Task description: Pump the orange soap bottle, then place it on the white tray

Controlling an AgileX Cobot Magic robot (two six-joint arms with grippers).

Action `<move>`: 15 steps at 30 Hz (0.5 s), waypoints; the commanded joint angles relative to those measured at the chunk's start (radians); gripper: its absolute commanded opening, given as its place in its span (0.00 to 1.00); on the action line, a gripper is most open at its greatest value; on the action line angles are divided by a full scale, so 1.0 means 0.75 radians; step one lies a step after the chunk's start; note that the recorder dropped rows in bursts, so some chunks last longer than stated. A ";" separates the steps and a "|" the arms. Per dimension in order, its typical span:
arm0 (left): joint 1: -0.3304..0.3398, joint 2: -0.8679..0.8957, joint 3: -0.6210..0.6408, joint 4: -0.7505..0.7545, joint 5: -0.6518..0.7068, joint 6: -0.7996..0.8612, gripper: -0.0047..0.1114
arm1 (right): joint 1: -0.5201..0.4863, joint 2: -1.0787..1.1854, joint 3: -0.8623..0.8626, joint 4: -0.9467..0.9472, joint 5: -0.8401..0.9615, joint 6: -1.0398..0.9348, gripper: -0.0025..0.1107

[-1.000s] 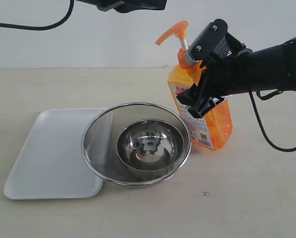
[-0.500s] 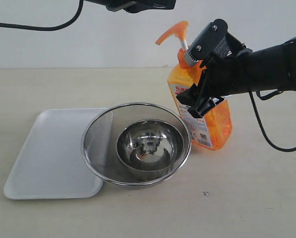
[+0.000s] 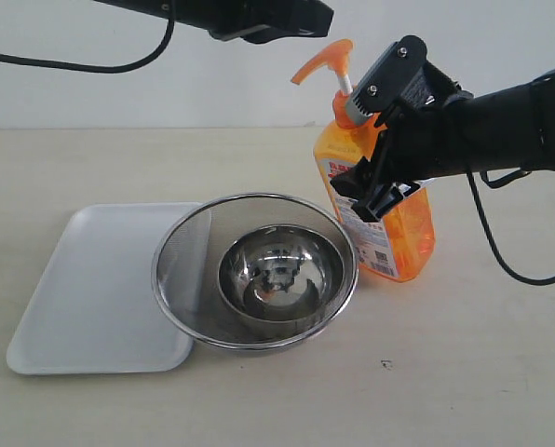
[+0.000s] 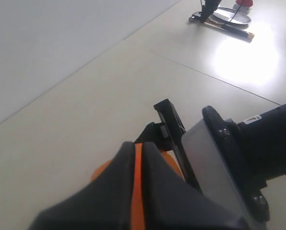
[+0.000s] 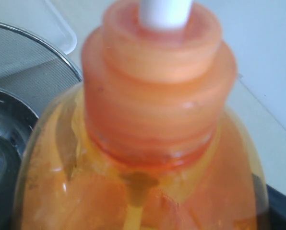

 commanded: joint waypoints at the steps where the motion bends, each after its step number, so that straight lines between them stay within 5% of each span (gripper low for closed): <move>1: -0.007 0.013 -0.009 -0.004 -0.040 -0.015 0.08 | -0.001 -0.023 -0.006 0.008 0.021 0.000 0.02; 15: -0.027 0.020 -0.009 -0.020 -0.060 0.000 0.08 | -0.001 -0.023 -0.006 0.008 0.019 0.000 0.02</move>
